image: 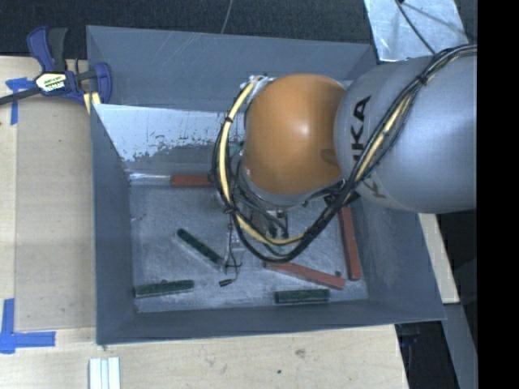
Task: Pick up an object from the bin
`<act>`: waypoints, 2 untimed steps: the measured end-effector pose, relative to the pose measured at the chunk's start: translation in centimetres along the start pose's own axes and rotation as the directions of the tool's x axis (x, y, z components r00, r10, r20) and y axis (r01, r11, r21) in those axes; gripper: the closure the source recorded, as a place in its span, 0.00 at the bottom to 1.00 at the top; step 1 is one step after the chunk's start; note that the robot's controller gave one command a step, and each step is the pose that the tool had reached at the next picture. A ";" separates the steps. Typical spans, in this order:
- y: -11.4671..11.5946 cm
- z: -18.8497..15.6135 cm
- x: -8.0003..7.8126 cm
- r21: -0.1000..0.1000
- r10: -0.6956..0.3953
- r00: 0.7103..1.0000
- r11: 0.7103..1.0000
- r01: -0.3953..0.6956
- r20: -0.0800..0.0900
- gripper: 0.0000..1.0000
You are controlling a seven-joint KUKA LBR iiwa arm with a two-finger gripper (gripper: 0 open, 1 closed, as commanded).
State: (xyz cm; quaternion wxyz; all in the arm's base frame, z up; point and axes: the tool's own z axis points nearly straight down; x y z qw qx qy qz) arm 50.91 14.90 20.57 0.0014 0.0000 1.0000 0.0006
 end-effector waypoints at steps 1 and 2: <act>1.4 8.0 -2.2 0.000 0.015 1.000 1.000 -0.015 0.000 0.00; 1.5 12.3 -3.1 0.001 0.211 0.977 0.977 -0.211 -0.001 1.00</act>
Offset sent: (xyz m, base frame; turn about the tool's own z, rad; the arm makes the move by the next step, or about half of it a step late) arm 0.0307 0.0159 -0.1230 0.2114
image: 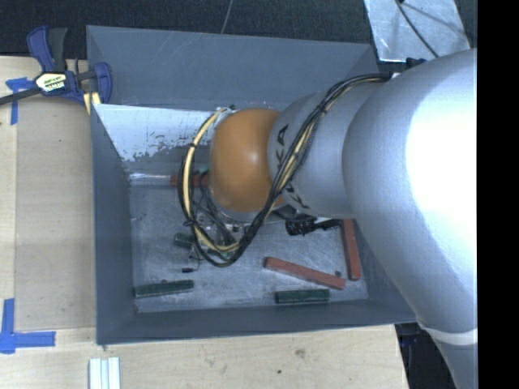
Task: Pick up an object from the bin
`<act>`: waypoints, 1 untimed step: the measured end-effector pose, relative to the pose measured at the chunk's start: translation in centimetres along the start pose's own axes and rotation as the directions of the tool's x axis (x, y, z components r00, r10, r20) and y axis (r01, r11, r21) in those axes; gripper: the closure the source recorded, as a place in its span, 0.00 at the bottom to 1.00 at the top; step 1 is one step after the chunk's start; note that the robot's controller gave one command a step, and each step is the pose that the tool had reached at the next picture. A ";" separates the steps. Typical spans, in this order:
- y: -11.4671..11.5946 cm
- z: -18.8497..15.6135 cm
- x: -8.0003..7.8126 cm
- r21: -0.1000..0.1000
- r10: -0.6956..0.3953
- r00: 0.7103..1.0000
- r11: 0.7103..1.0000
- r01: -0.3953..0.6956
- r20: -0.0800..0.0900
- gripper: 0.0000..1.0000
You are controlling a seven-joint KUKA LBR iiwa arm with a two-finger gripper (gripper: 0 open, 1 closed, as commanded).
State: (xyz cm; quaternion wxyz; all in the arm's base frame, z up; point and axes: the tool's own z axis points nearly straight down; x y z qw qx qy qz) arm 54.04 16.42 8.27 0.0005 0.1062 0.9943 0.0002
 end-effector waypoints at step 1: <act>0.0 0.0 0.0 0.000 0.000 1.000 1.000 0.000 0.000 1.00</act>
Offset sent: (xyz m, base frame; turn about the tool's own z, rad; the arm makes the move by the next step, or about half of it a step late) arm -0.0015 0.0177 0.1178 0.0100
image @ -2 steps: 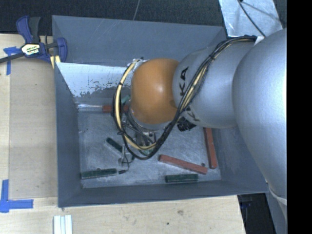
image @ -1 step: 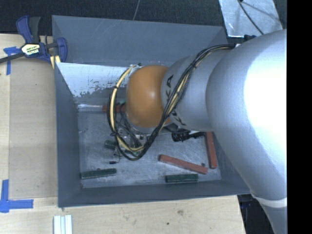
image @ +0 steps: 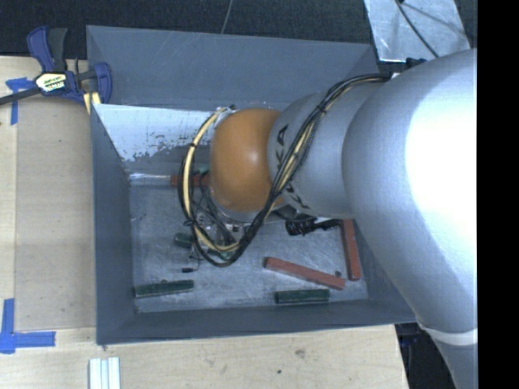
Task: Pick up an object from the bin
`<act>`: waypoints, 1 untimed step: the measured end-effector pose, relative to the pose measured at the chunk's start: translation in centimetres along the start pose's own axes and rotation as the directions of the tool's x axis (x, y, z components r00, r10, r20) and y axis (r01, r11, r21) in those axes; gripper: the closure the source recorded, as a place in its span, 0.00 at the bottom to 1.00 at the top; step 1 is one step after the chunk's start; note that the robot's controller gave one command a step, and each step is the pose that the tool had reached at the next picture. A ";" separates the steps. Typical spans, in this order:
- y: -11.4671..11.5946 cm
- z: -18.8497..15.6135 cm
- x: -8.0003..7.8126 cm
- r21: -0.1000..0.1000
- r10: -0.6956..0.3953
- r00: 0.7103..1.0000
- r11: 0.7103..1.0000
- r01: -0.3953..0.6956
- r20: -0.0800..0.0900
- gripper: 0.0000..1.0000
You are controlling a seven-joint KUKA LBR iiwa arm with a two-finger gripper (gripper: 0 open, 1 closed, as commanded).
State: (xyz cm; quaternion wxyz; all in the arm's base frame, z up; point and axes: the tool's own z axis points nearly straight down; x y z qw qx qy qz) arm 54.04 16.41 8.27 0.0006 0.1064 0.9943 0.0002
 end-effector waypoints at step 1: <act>1.7 -11.8 0.4 0.000 0.008 1.000 1.000 -0.008 0.000 1.00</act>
Offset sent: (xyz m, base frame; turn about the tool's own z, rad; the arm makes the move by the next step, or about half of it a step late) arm 0.0000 0.0000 0.0000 0.0000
